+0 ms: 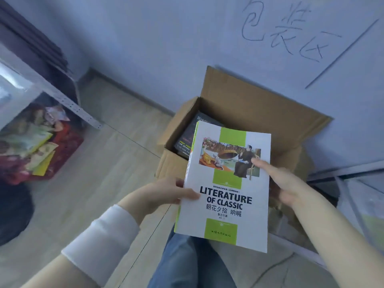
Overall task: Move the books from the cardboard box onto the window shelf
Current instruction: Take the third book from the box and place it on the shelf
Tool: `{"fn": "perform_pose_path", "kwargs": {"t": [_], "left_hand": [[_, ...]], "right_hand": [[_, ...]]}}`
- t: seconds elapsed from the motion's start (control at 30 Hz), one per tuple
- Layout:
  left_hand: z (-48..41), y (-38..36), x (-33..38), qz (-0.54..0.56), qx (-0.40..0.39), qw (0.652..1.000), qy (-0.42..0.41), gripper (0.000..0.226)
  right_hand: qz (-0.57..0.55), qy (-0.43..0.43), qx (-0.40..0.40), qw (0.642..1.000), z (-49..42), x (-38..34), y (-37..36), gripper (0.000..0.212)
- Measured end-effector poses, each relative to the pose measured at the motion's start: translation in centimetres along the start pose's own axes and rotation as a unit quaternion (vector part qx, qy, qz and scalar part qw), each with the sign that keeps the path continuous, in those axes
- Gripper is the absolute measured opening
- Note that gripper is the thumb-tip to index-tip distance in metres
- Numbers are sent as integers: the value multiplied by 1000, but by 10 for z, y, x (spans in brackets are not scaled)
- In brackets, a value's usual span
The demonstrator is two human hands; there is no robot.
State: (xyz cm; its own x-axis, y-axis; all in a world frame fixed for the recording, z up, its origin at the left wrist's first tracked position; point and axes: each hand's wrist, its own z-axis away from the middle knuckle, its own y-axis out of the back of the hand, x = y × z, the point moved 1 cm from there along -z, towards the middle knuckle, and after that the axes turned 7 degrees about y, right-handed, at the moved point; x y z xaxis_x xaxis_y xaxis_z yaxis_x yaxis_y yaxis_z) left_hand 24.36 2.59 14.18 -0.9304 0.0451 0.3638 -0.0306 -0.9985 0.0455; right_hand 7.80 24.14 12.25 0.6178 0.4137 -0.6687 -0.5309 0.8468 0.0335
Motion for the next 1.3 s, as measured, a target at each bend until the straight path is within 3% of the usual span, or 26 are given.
{"fn": "perform_pose_path", "kwargs": {"t": [0.07, 0.2, 0.33, 0.4, 0.5, 0.57, 0.73, 0.9, 1.07, 1.2, 1.3], "left_hand": [[45, 6, -39, 57, 3, 998, -9, 47], [122, 18, -114, 157, 46, 986, -41, 63], [191, 45, -184, 248, 124, 959, -63, 44], [224, 63, -223, 290, 159, 940, -81, 44], [277, 93, -286, 335, 204, 913, -112, 16], [309, 119, -331, 363, 242, 891, -125, 11], [388, 185, -445, 399, 315, 851, -131, 24], [445, 255, -534, 441, 353, 811, -155, 17], [480, 321, -591, 474, 364, 781, -180, 26], [501, 398, -622, 452, 406, 773, -182, 27], [522, 467, -637, 424, 439, 765, -206, 48]], "right_hand": [[29, -6, -27, 999, 37, -11, -33, 23], [95, 1, -86, 992, 94, -31, -113, 48], [151, 48, -153, 975, 141, -52, -207, 53], [180, 73, -189, 963, 163, -62, -260, 44], [224, 105, -239, 939, 202, -68, -352, 32], [238, 124, -265, 926, 228, -68, -419, 30], [272, 145, -327, 893, 299, -57, -580, 35], [304, 170, -373, 860, 363, -55, -716, 22], [342, 232, -413, 812, 386, -73, -836, 37], [351, 285, -445, 773, 388, -104, -932, 35], [322, 337, -464, 753, 386, -134, -999, 32]]}}
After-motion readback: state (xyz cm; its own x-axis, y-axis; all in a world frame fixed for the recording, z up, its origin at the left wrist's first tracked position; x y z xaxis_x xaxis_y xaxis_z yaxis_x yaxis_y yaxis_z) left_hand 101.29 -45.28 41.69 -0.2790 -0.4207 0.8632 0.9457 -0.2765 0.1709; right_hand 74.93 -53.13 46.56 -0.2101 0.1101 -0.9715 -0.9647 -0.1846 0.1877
